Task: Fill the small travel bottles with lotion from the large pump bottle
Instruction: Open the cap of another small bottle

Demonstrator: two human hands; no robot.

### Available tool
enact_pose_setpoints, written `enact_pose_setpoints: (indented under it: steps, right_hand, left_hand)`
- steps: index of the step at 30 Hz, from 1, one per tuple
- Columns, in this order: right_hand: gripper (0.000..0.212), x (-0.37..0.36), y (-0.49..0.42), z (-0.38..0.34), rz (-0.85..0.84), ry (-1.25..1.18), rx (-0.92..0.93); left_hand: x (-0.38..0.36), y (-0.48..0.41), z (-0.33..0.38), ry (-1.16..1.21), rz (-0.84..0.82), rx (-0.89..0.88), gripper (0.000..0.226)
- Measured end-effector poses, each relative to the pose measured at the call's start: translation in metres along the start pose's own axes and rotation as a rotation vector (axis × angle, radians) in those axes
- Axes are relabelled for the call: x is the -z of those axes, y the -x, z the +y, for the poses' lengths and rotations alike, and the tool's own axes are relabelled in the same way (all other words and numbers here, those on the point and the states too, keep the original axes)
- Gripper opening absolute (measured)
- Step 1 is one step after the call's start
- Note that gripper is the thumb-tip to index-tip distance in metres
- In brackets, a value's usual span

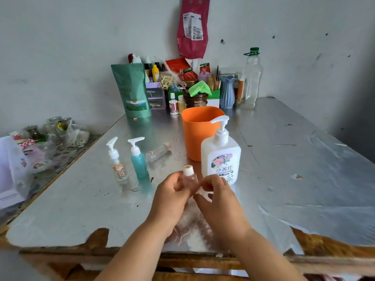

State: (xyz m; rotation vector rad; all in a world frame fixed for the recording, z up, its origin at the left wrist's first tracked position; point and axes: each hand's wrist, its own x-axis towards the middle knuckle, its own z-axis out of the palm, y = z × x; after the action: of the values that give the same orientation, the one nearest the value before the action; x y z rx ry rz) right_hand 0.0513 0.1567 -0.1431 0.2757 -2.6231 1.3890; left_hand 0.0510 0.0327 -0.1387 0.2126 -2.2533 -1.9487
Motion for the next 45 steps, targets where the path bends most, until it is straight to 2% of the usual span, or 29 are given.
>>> enact_pose_setpoints:
  steps: [3,6,9,13,16,19,21,23,27,30,33,37,40,42,45]
  right_hand:
    - [0.021,0.01,0.001,-0.001,0.075,-0.088,0.026]
    - [0.017,0.014,0.0,-0.008,0.102,-0.156,0.039]
    - [0.028,0.015,-0.004,-0.008,0.103,-0.074,0.048]
    - [0.02,0.016,-0.011,-0.011,0.108,0.0,0.076]
    - [0.017,0.017,-0.015,-0.013,0.016,0.028,0.113]
    - [0.029,0.019,-0.016,-0.018,-0.073,-0.004,0.074]
    - [0.036,0.019,-0.016,-0.022,-0.031,-0.052,0.062]
    - [0.03,0.021,-0.016,-0.024,0.021,-0.067,0.08]
    - [0.041,0.022,-0.012,-0.029,-0.072,-0.112,0.101]
    - [0.038,0.023,-0.012,-0.026,0.01,-0.081,0.088]
    - [0.04,0.024,-0.011,-0.027,-0.058,-0.12,0.079]
    - [0.033,0.024,-0.012,-0.03,-0.001,-0.129,0.075]
    - [0.041,0.022,-0.013,-0.034,-0.073,-0.175,0.081]
    - [0.044,0.021,-0.014,-0.035,-0.033,-0.136,0.083]
    - [0.038,0.022,-0.017,-0.033,-0.038,-0.174,0.066]
  left_hand:
    - [-0.005,0.006,-0.001,-0.082,-0.048,-0.133,0.032]
    - [-0.009,0.007,-0.007,-0.134,-0.116,-0.182,0.031]
    - [-0.008,0.005,-0.015,-0.192,-0.135,-0.237,0.033]
    - [-0.007,0.005,-0.02,-0.265,-0.129,-0.297,0.037]
    - [-0.007,0.004,-0.019,-0.346,-0.138,-0.338,0.038]
    - [-0.008,0.003,-0.02,-0.375,-0.132,-0.341,0.036]
    - [-0.008,0.001,-0.021,-0.403,-0.129,-0.328,0.034]
    - [-0.009,0.002,-0.022,-0.426,-0.132,-0.328,0.035]
    - [-0.008,0.004,-0.02,-0.444,-0.139,-0.326,0.038]
    - [-0.008,0.004,-0.019,-0.42,-0.142,-0.314,0.035]
    - [-0.008,0.005,-0.017,-0.409,-0.158,-0.303,0.035]
    - [-0.008,0.006,-0.016,-0.414,-0.149,-0.301,0.032]
    - [-0.008,0.006,-0.017,-0.413,-0.152,-0.296,0.033]
    - [-0.008,0.004,-0.02,-0.406,-0.149,-0.285,0.032]
    - [-0.008,0.003,-0.019,-0.393,-0.158,-0.285,0.035]
